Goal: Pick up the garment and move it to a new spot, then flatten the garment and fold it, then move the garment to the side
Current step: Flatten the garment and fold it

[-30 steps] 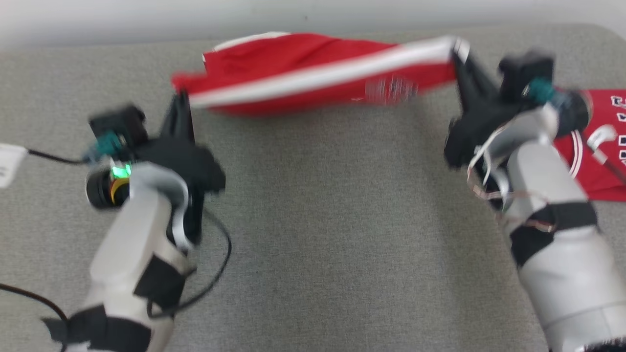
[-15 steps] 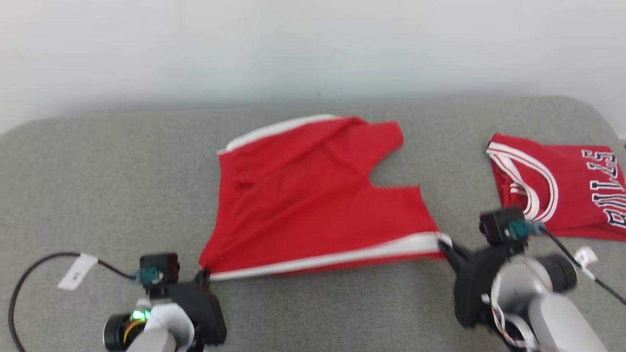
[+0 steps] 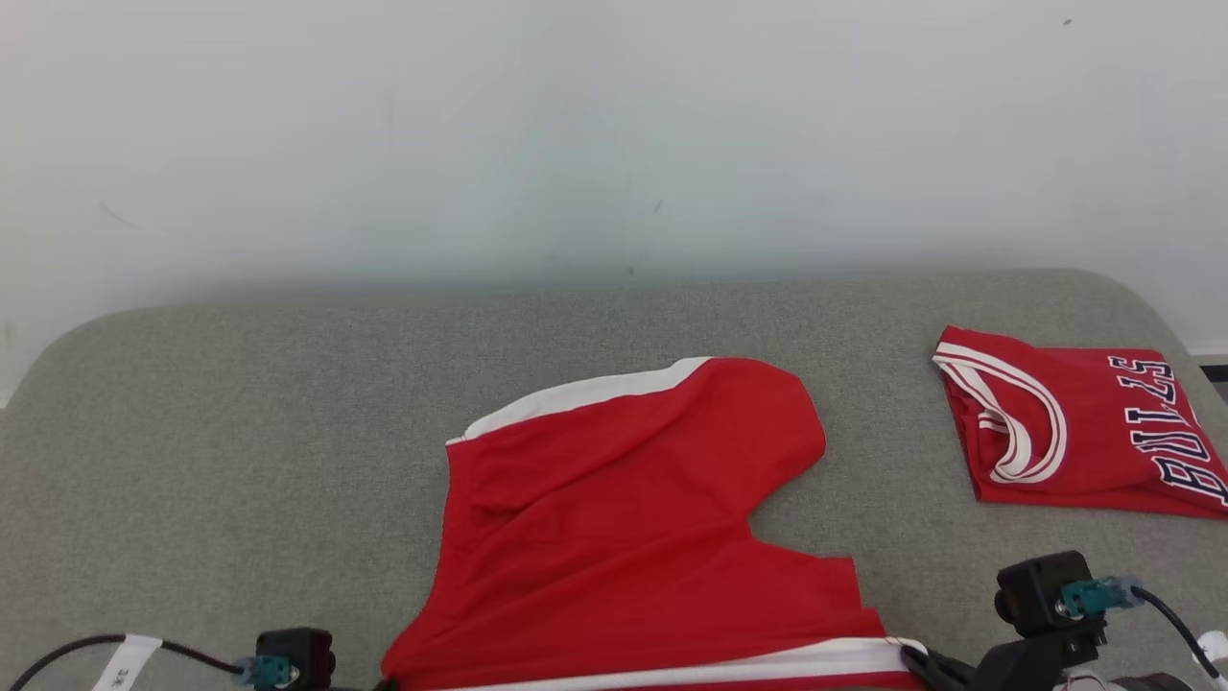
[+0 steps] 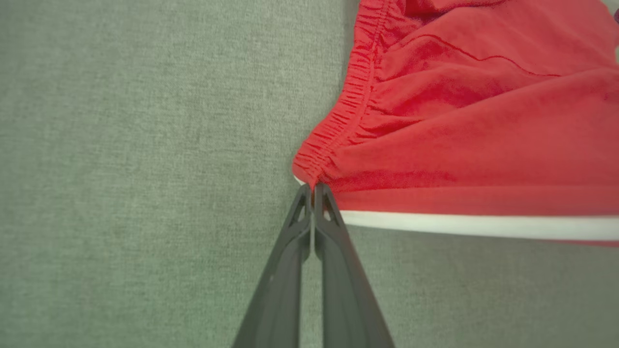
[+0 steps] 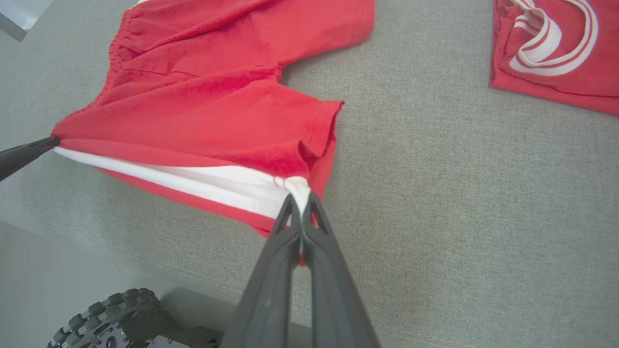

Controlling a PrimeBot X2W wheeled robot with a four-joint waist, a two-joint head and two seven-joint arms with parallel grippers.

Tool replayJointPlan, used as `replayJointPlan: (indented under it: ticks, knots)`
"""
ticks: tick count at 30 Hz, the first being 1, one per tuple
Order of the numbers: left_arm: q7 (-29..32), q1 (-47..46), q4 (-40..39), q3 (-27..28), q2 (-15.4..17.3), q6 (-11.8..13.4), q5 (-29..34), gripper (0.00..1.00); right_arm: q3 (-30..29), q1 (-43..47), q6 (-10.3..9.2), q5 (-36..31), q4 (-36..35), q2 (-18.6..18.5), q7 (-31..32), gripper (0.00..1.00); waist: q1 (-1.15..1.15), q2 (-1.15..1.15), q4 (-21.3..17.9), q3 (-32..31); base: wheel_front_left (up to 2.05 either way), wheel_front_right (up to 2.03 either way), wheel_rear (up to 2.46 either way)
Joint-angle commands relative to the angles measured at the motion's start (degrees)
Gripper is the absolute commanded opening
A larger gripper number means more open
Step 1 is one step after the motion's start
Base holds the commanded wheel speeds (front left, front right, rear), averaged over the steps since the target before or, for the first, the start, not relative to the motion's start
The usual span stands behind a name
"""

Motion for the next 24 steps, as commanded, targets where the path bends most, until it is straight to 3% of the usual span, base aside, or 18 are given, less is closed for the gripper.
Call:
replayJointPlan:
  ticks: [1,6,9,16,20,24]
  knots:
    - [0.97,2.19,-0.68,0.79,1.97,1.42,-0.3,0.0,-1.65,1.02,-0.29,-0.28,-1.0,-0.36,0.37,0.0,0.02,0.01,0.04,-0.11,0.0,0.0,0.0]
    - [3.74,4.73,-8.31,0.53,2.18,3.19,-1.14,0.0,-3.91,0.96,-0.29,-1.01,-3.62,1.12,-1.24,0.0,0.02,0.01,0.51,0.46,0.0,0.0,0.0]
    - [4.97,2.1,-9.29,-0.19,1.63,3.84,-0.24,0.0,-2.61,-3.85,-0.29,-1.51,-0.44,-0.74,-3.29,0.0,0.02,0.01,0.57,1.45,0.0,0.0,0.0]
    - [9.13,-9.97,-6.47,-2.35,-2.18,5.06,1.76,0.0,2.93,-22.0,-0.25,-1.25,13.83,-6.22,-7.84,0.0,0.02,0.01,1.83,5.27,0.0,0.0,0.0]
    - [9.53,-18.7,-1.91,-2.88,-4.86,4.86,2.55,0.0,5.3,-34.41,-0.25,-2.55,26.04,-7.99,-14.26,0.0,0.02,0.01,3.45,9.38,0.0,0.0,0.0]
    - [8.54,-23.45,1.1,-3.08,-6.57,4.63,3.19,0.0,5.9,-40.6,-0.25,-3.8,32.57,-8.46,-19.0,0.0,0.02,0.01,4.51,12.39,0.0,0.0,0.0]
